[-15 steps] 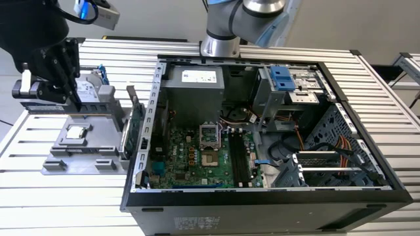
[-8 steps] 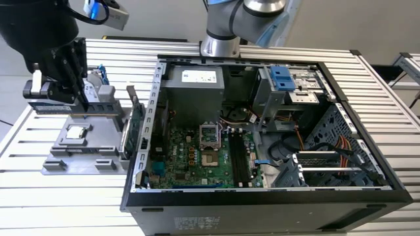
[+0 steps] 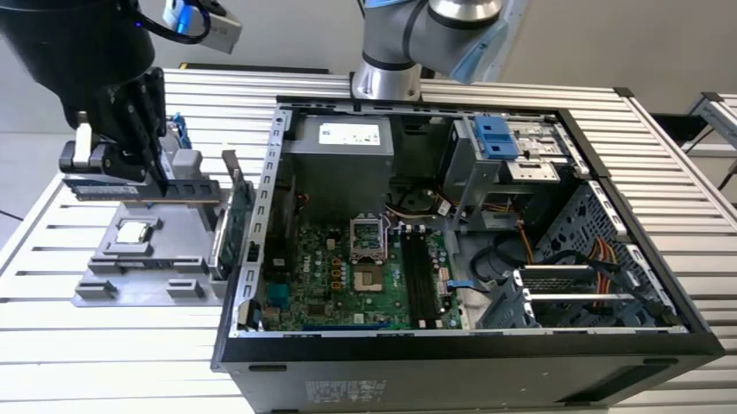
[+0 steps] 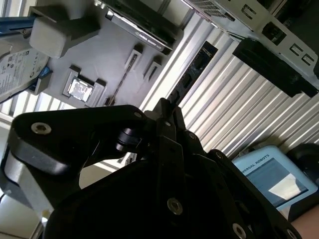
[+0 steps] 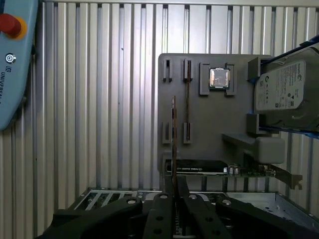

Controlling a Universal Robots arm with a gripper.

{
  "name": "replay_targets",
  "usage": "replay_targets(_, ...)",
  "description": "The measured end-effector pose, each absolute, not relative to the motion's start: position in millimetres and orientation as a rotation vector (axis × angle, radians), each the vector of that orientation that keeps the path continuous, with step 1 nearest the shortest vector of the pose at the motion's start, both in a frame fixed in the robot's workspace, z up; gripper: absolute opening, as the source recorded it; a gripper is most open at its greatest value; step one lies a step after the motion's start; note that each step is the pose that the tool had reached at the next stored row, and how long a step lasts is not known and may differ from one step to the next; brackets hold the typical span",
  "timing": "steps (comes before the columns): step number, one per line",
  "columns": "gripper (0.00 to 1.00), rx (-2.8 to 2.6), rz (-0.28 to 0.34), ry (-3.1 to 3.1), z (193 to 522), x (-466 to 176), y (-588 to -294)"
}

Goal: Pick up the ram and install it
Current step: 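Pick up the ram and move it above insertion slot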

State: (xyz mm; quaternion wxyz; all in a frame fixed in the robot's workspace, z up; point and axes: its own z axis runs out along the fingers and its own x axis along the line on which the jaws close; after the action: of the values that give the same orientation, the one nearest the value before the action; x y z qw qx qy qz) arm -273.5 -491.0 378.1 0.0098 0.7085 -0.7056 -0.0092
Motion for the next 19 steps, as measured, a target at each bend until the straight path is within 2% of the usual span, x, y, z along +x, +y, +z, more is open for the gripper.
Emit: replay_targets(19, 0.00, 2.212, -0.029, -2.203, 378.1, -251.7, -491.0)
